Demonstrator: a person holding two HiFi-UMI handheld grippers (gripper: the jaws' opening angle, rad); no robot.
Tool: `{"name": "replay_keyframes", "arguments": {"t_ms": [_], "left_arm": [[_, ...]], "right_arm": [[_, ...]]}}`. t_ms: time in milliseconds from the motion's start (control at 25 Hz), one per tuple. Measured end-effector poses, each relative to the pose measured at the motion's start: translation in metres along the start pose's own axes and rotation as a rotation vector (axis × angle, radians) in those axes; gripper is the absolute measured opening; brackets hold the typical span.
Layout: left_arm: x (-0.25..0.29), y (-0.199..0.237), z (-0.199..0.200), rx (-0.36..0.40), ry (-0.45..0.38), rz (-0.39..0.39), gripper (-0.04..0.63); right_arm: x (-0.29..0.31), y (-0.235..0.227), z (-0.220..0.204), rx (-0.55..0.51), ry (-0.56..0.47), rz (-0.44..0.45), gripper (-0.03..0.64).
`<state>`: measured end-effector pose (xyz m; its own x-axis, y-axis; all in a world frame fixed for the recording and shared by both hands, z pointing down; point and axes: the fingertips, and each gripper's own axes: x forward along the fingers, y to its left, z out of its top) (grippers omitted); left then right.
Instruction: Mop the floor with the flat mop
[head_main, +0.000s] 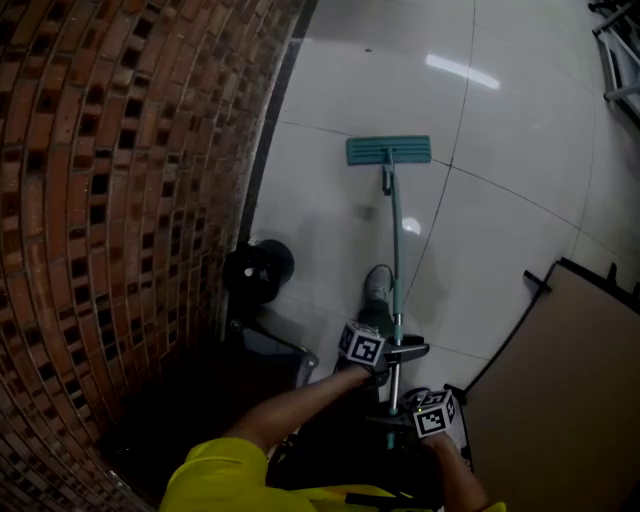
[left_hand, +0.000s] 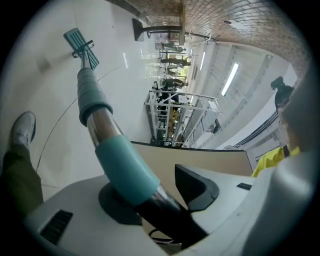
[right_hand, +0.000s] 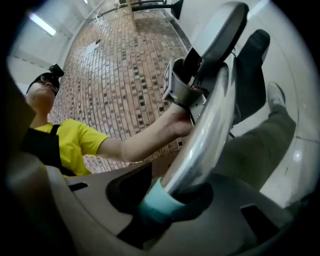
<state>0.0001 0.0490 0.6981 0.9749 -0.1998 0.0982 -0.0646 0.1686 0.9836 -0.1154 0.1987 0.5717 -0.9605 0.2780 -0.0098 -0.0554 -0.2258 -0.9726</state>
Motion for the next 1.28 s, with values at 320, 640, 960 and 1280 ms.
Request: {"name": "replay_keyframes", "arguments": {"t_ms": [320, 640, 960, 1280], "left_arm": [[0.019, 0.005, 0.093, 0.155, -0.046, -0.063, 0.209], [0.044, 0.043, 0.263, 0.121, 0.031, -0.047, 0.209], [0.032, 0.037, 0.175, 0.122, 0.010, 0.009, 0.218], [0.038, -0.003, -0.036, 0.048, 0.056, -0.008, 0.224]], "right_arm": [[-0.025, -0.012, 0.093, -0.089, -0.100, 0.054, 0.112], [-0.058, -0.055, 0.273, -0.129, -0.185, 0.019, 0.097], [-0.040, -0.036, 0.178, -0.090, -0.136, 0.053, 0.110], [-0.030, -0.003, -0.021, 0.016, -0.130, 0.043, 0.110]]}}
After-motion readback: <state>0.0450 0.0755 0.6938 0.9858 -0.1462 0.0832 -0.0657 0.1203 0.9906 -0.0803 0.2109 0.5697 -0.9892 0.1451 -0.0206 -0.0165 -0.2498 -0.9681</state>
